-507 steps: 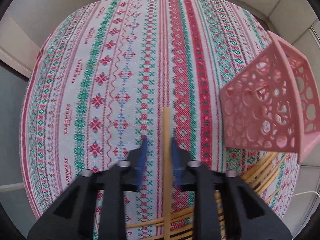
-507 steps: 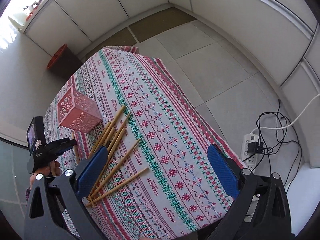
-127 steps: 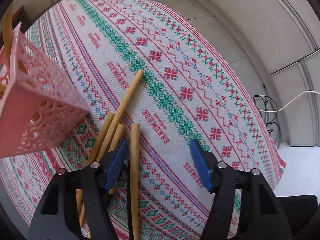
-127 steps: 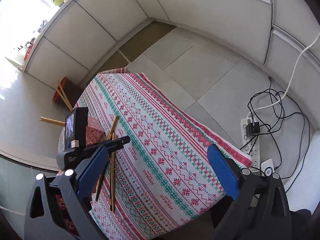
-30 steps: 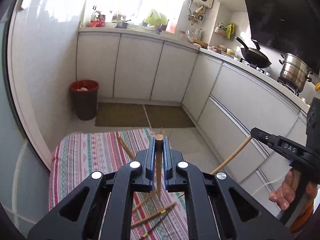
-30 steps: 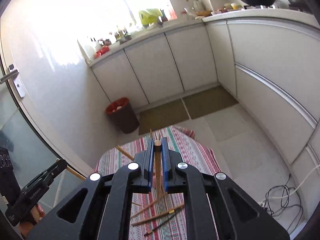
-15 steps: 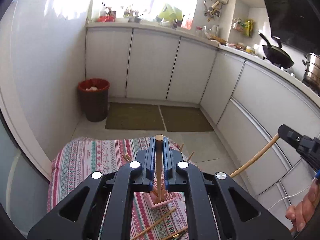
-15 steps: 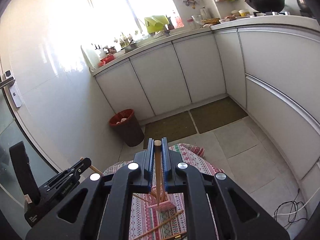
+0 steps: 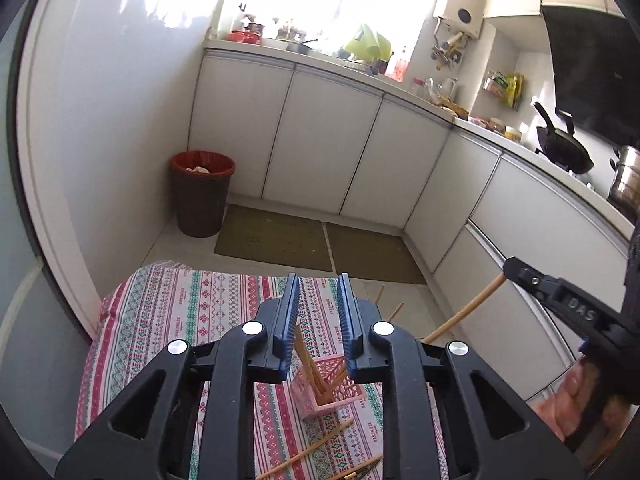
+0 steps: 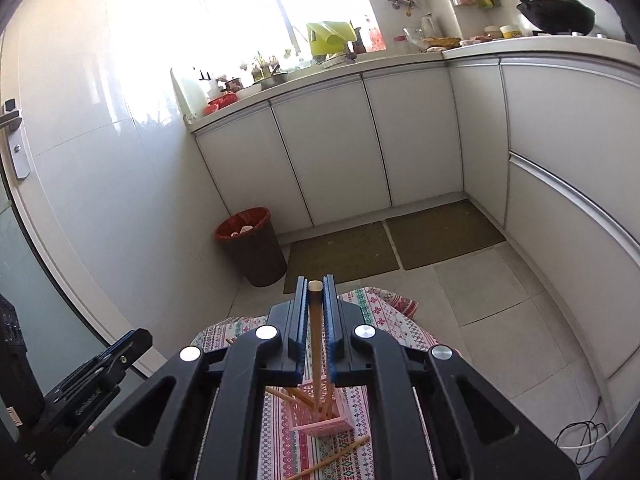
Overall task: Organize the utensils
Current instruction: 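Lower both held chopsticks into the pink holder and open both tools, then return both tools to the pile and grasp a chopstick with the left tool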
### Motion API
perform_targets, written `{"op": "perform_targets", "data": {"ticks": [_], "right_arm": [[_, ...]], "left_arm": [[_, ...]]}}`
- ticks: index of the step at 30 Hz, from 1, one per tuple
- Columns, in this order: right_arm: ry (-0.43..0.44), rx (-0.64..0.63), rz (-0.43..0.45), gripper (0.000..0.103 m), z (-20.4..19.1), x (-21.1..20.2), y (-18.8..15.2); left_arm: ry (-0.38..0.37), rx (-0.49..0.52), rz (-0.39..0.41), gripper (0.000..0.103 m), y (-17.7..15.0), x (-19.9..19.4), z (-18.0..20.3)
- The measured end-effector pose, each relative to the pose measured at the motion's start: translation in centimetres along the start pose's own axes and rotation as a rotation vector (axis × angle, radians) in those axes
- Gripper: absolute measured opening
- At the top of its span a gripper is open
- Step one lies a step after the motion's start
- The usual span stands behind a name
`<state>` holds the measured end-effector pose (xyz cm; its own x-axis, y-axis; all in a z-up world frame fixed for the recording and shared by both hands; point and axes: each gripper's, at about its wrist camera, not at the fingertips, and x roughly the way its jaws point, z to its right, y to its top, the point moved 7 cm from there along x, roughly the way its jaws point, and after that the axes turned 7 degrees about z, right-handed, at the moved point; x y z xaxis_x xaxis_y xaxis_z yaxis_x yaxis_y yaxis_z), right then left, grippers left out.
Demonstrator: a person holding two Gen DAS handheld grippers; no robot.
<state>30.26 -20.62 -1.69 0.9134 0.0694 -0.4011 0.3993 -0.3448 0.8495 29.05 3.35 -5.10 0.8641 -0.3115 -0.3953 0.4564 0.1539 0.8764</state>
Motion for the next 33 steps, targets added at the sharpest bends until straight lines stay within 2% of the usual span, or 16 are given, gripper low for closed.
{"op": "perform_targets", "data": {"ticks": [4,9,12,16,24,26,28,33], "right_arm": [[-0.009,-0.013,-0.021,0.008,-0.5,1.6,-1.3],[0.025,-0.040,-0.054,0.008,-1.6,4.0,-2.6],[0.010,-0.083,-0.041,0.008,-2.1,3.8,-2.7],[-0.028,-0.112,-0.020,0.025,-1.6,2.4,-2.3],[-0.103,-0.195,0.018,0.040,-0.6,-0.8,-3.2],[-0.120,-0.211,0.022,0.046,-0.3,-1.6,-3.8],[-0.134,-0.221,0.024,0.051,0.0,-2.3,-4.5],[-0.159,-0.228,0.017,0.065,0.9,-3.5,-6.1]], "left_arm": [[0.013,-0.006,-0.018,0.019,-0.1,0.3,-0.9],[0.021,0.006,-0.045,0.019,-0.6,0.8,-1.1],[0.022,0.025,-0.051,0.020,-0.9,0.9,-0.7],[0.021,0.041,-0.057,0.025,-1.3,0.7,0.0],[0.028,0.083,-0.055,0.043,-2.3,-0.4,1.5],[0.032,0.087,-0.058,0.049,-2.7,-0.6,1.6],[0.042,0.089,-0.058,0.059,-3.2,-0.8,1.6],[0.062,0.102,-0.093,0.070,-5.5,-0.8,1.3]]}}
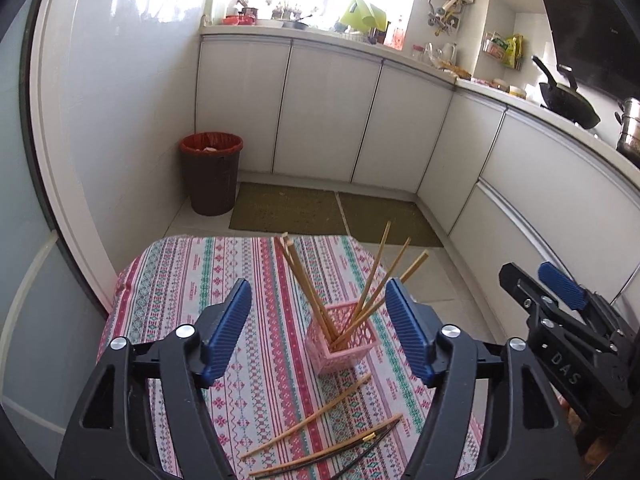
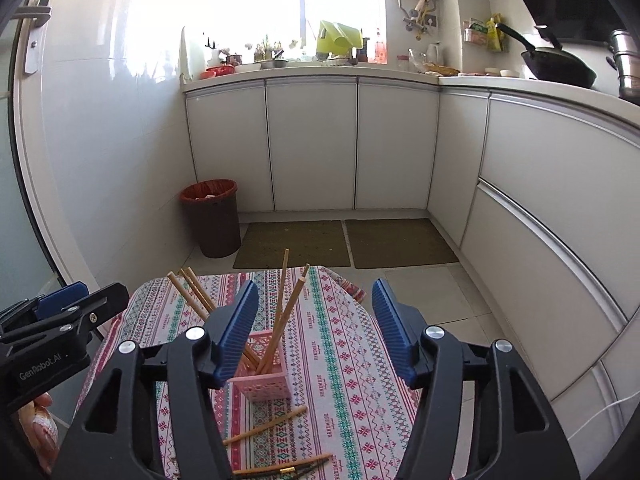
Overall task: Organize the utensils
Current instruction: 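Return both tools to the pile and grasp a chopstick with the left tool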
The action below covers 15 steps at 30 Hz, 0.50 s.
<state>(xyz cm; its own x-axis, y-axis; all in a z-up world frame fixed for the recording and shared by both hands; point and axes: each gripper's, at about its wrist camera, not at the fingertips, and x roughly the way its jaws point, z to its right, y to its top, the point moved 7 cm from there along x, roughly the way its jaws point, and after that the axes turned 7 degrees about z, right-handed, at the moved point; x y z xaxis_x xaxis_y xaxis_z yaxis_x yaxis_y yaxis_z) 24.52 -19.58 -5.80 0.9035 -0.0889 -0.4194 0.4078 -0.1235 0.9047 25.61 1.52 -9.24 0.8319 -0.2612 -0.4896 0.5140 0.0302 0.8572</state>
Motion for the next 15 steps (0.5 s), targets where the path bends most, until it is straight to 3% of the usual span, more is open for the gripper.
{"op": "perform_targets", "data": {"ticks": [7,11,15], "right_arm": [[-0.056,0.046,-0.013,0.096,2.5,-1.0,-3.5],[-0.052,0.102,-0.094,0.096,4.8,-1.1,-6.9],[-0.041,0.210,-0.236,0.096,7.3,-0.4,-10.8]], "left_arm": [[0.012,0.031,-0.080,0.096,-3.0,1.2,-0.2],[-0.021,0.096,-0.218,0.096,-6.0,3.3,0.3],[-0.061,0.144,-0.371,0.096,-9.9,6.0,0.9]]}}
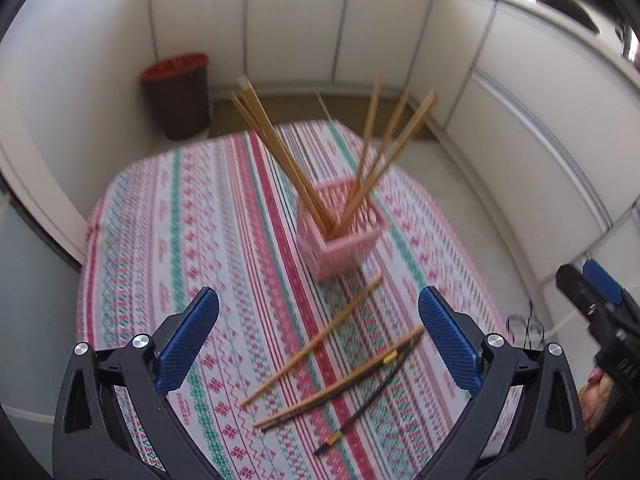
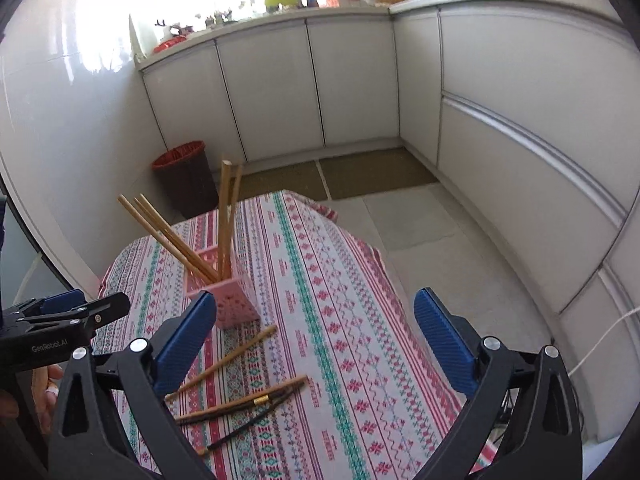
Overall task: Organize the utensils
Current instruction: 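Return both tools to the pile and grasp a chopstick with the left tool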
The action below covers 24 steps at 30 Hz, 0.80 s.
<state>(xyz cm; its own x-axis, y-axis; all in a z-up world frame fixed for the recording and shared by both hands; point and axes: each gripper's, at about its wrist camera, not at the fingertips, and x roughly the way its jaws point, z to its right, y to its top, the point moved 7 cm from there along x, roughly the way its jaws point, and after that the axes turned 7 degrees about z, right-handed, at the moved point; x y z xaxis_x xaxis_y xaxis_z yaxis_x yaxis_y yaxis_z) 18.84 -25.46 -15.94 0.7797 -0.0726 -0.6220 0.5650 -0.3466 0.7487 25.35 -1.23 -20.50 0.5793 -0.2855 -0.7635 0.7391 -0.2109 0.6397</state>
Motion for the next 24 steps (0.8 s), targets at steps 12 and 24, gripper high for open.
{"op": "perform_targets", "data": {"ticks": [12,24], "right_arm": [[0.030,0.135,-0.166,0.096,1.8,2.3,-2.4],[0.010,0.082,-0.194,0.096,1.0,2.8,-3.3]], "left_arm": [[-0.019,0.110,-0.408,0.072,-9.4,7.8,-3.4],[-0.009,0.271,-0.472,0.030,-13.9,9.6,-4.1]]}}
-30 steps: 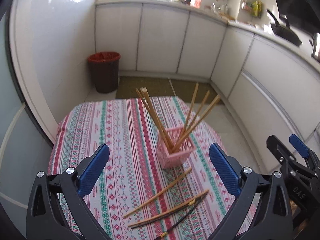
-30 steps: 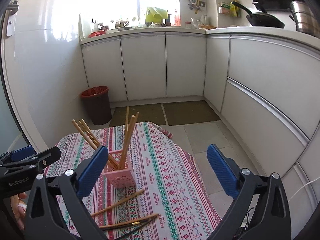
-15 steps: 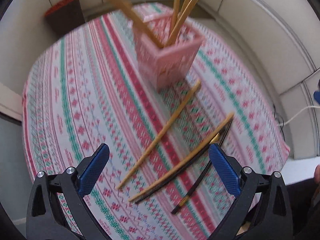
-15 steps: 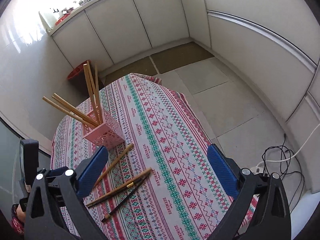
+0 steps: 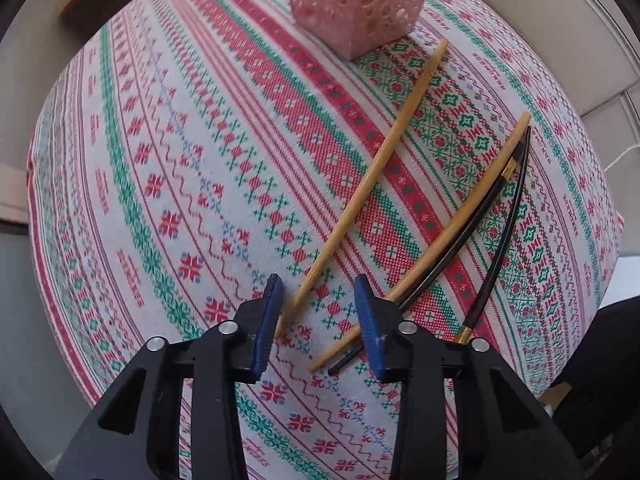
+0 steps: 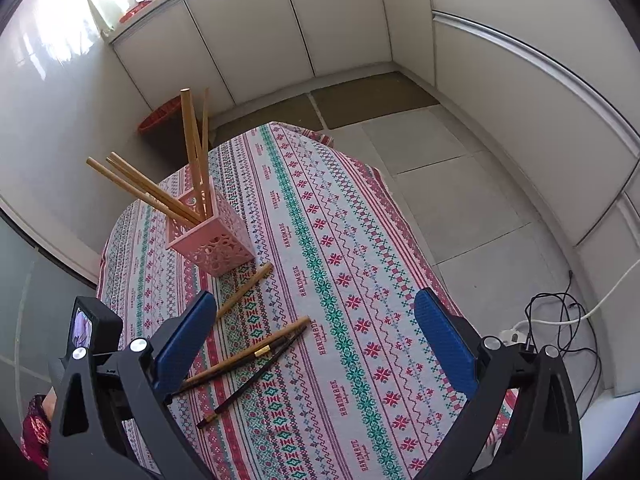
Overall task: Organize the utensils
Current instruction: 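Return both tools to the pile and grasp a chopstick with the left tool, then lift the left chopstick while the right tool grasps a wooden chopstick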
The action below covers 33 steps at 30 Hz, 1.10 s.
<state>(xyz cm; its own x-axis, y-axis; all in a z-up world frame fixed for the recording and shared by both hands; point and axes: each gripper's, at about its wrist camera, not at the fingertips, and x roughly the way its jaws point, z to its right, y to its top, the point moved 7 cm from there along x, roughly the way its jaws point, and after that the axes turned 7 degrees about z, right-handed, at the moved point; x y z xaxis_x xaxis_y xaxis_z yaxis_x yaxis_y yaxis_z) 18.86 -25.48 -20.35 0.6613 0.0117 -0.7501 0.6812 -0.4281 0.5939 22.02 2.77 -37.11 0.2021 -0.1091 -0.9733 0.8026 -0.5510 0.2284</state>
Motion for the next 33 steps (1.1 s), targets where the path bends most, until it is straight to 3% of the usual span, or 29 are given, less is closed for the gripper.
{"op": "perform_targets", "data": {"ticks": [3,10,16,23,27,30,33], "right_arm": [[-0.006,0.014,-0.022,0.096,0.4,0.4,-0.3],[-0.053,-0.006,-0.006,0.096,1.4,0.1,-0.5],[-0.040,-0.006,-0.006,0.096,1.6,0.0,-0.6],[0.012,-0.046,-0.053,0.096,-0.3,0.8,-1.9],[0.035,-0.016,-0.190,0.096,-1.1,3.0,-4.0],[0.091,0.223,-0.397,0.094,-0.6,6.4,-6.5],[0.107,0.362,-0.507,0.067,-0.7,8.9,-7.5]], "left_arm": [[-0.022,0.083,0.018,0.008,0.4,0.0,1.7],[-0.019,0.226,0.108,0.004,0.3,-2.2,6.3],[-0.058,0.242,0.329,0.004,1.0,-10.8,9.8],[-0.086,0.110,0.619,0.004,-0.1,-20.9,8.4],[-0.093,0.035,0.705,0.004,-1.3,-24.0,6.9],[-0.092,0.000,0.737,0.004,-2.0,-24.9,5.7],[-0.103,-0.017,0.753,0.004,-2.2,-25.5,5.0]]}}
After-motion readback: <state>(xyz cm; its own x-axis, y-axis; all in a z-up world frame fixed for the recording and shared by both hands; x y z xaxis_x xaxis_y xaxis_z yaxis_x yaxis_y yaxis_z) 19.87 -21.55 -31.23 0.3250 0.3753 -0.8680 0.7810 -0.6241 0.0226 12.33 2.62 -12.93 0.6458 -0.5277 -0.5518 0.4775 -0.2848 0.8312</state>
